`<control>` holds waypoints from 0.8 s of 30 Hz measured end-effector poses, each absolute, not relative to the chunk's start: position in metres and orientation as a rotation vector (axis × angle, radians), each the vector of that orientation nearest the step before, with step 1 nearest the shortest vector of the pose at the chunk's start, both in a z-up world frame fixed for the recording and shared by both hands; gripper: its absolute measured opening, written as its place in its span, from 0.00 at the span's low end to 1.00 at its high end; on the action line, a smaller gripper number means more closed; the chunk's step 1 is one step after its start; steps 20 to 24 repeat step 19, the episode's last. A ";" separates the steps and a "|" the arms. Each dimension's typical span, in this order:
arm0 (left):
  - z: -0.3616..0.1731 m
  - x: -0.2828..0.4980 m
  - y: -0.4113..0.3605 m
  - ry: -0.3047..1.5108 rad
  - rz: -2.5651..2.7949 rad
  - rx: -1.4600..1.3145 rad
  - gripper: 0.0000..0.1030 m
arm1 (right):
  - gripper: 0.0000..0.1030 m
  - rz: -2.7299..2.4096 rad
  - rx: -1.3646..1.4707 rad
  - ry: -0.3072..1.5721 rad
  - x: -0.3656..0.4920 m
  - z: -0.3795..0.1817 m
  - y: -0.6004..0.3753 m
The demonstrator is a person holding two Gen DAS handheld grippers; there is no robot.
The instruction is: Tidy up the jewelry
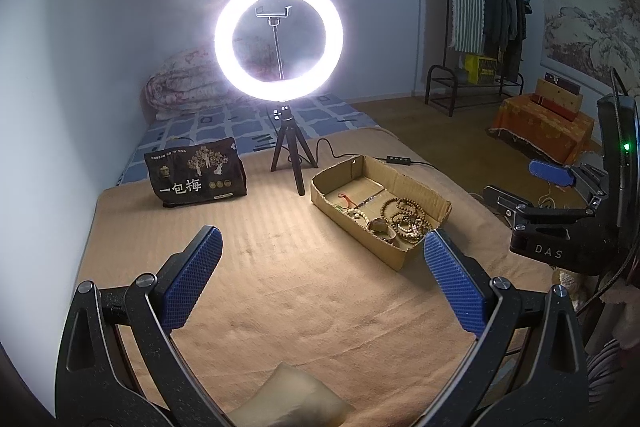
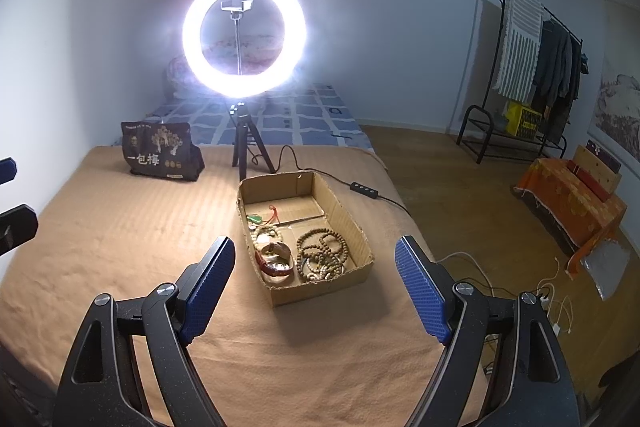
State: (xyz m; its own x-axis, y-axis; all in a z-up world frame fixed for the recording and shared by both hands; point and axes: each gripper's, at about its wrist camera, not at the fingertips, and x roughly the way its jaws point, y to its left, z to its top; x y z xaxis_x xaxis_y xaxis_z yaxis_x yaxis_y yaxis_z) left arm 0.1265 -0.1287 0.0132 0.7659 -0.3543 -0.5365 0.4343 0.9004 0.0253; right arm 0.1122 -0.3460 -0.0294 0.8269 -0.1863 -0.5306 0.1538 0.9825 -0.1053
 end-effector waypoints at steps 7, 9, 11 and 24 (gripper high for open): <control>0.014 0.128 -0.128 0.548 -0.429 0.153 1.00 | 0.80 -0.178 -0.064 0.575 0.114 -0.030 -0.345; 0.014 0.128 -0.129 0.545 -0.426 0.153 1.00 | 0.80 -0.177 -0.066 0.576 0.114 -0.030 -0.345; 0.013 0.128 -0.129 0.543 -0.424 0.154 1.00 | 0.80 -0.175 -0.071 0.577 0.114 -0.031 -0.344; 0.015 0.123 -0.126 0.501 -0.414 0.170 1.00 | 0.80 -0.173 -0.078 0.582 0.113 -0.031 -0.344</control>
